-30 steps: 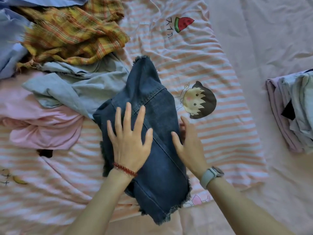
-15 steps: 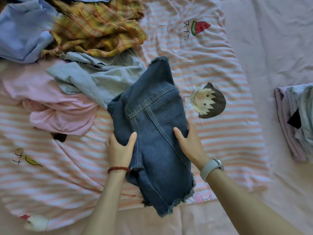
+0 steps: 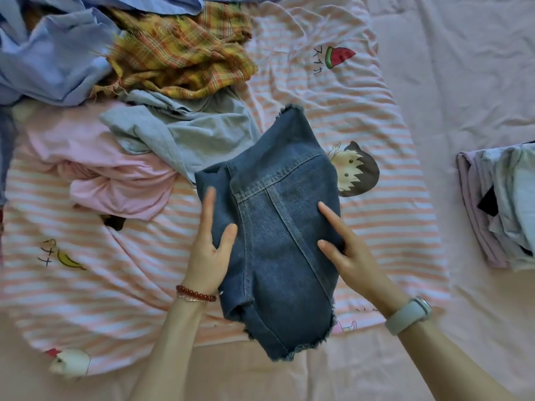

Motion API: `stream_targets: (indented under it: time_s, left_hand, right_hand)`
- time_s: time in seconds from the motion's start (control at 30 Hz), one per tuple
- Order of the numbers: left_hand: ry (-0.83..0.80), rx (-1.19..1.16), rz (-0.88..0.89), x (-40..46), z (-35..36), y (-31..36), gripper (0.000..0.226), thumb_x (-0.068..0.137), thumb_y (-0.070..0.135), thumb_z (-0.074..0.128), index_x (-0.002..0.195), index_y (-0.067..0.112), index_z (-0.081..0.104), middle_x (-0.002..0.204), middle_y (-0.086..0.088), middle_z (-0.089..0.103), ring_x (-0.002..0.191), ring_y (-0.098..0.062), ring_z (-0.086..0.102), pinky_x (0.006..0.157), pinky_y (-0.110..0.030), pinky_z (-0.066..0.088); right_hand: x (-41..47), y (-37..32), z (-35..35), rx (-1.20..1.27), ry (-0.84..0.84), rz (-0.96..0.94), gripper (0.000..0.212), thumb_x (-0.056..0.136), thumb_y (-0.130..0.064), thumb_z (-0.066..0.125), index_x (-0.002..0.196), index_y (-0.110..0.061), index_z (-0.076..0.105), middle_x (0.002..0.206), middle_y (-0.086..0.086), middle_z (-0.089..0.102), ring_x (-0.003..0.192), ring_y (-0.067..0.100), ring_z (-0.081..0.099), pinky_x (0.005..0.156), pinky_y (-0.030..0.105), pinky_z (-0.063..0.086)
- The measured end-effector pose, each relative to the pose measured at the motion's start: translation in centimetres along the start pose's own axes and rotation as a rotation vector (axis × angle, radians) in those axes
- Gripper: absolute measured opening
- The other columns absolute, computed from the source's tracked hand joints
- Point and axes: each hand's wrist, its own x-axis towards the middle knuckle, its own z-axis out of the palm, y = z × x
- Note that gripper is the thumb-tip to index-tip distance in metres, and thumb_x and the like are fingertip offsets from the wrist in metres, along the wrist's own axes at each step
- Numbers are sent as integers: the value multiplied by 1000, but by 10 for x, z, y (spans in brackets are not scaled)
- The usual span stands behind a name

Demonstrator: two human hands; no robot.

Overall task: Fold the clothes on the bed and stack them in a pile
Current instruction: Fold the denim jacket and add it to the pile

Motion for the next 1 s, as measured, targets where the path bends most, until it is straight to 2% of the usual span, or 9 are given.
stream_targets:
  time_s: [0.17, 0.27, 0.37, 0.47, 0.57, 0.77, 0.87, 0.93, 1.0]
  left_hand:
    - [-413, 165, -112, -37, -4, 25, 98, 56, 19, 88, 131, 45, 30, 137, 18, 32, 129, 7, 28, 101, -1, 23]
    - [-470, 295, -200, -61, 0, 35, 97, 66, 11, 80, 142, 33, 25, 141, -1, 37, 128, -7, 36, 102, -11, 31]
    - [-437, 318, -257, -79, -4, 45, 82, 71, 7, 72, 140, 30, 36, 124, 1, 57, 102, -4, 54, 78, -1, 38]
    - [-441, 259, -274, -87, -12, 57, 63, 71, 4, 73, 127, 25, 54, 119, 6, 61, 111, -7, 56, 94, -17, 42]
    - [-532, 176, -258, -87, -25, 72, 48, 71, 6, 77, 108, 33, 63, 110, 10, 66, 104, -4, 60, 93, -27, 47]
    - [-638, 2, -257, -84, -34, 89, 31, 63, 13, 76, 91, 26, 70, 100, 4, 70, 92, -3, 64, 83, -18, 49]
    - [-679, -35, -292, -79, -33, 83, 33, 62, 18, 74, 95, 20, 69, 101, 4, 70, 91, -3, 64, 82, -17, 49]
    - [-709, -6, -335, -67, -29, 74, 27, 69, 16, 76, 93, 27, 68, 93, 11, 71, 85, -1, 64, 77, -15, 50]
    - [-703, 70, -365, -47, -21, 62, 24, 78, 11, 73, 92, 30, 66, 89, 11, 69, 86, -6, 63, 73, -13, 49]
  right_hand:
    - [-34, -8, -15, -143, -282, 207, 93, 84, -10, 66, 133, -53, 0, 146, -24, 11, 131, -8, 20, 97, -3, 19]
    - [-58, -13, -20, -407, -387, 287, 102, 84, -19, 67, 138, -49, -14, 152, -10, 9, 134, 8, 24, 99, 9, 23]
    - [-79, -27, -31, -580, -317, 308, 87, 85, -27, 66, 147, -34, 6, 143, 4, 35, 125, 23, 40, 94, 21, 32]
    - [-97, -50, -40, -670, -226, 194, 62, 81, -33, 68, 136, -26, 40, 117, 2, 56, 109, 23, 50, 88, 30, 39]
    - [-117, -71, -49, -621, -140, 73, 45, 72, -41, 70, 114, -31, 57, 91, -19, 47, 95, 8, 42, 80, 33, 40]
    - [-132, -85, -53, -351, -125, 98, 37, 71, -22, 80, 99, -32, 58, 143, -16, 24, 139, -3, 4, 108, 20, 12]
    - [-127, -88, -54, -293, -128, 181, 39, 60, -46, 74, 95, -39, 58, 114, -23, 57, 114, 0, 50, 92, 19, 37]
    - [-114, -87, -55, -251, -121, 227, 40, 53, -54, 67, 89, -40, 57, 87, -19, 63, 81, -1, 59, 70, 16, 44]
    - [-91, -76, -54, -170, -123, 295, 38, 53, -50, 70, 87, -41, 56, 83, -17, 65, 76, 1, 61, 65, 15, 46]
